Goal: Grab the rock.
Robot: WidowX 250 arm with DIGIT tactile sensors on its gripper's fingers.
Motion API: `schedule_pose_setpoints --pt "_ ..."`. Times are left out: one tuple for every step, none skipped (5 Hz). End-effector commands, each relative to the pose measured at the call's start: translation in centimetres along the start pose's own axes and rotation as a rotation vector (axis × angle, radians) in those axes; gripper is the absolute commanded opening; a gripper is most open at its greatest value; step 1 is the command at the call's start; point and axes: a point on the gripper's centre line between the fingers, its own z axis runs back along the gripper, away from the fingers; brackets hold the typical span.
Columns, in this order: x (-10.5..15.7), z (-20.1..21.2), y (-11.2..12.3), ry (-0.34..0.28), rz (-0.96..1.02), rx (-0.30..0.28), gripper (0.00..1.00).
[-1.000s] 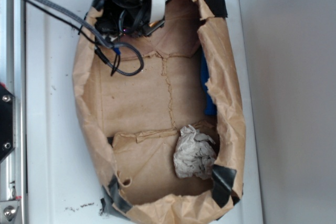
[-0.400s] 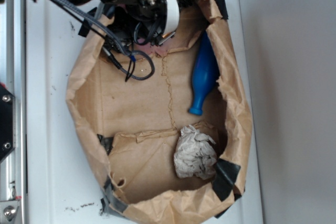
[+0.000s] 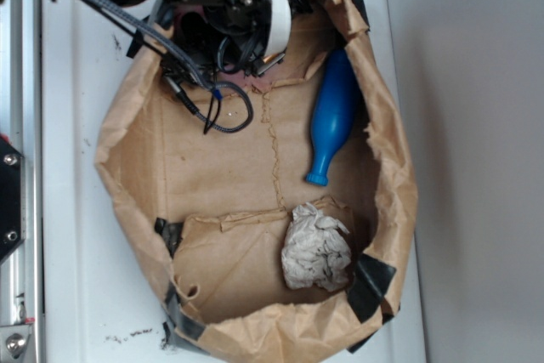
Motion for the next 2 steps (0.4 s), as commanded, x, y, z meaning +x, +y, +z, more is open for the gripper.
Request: schedule_pose_setpoints --pt "2.2 10.1 -1.0 -0.238 0.278 -0.022 0.0" --pt "4.0 13.3 -2.5 -0.27 0.469 -0.081 0.0"
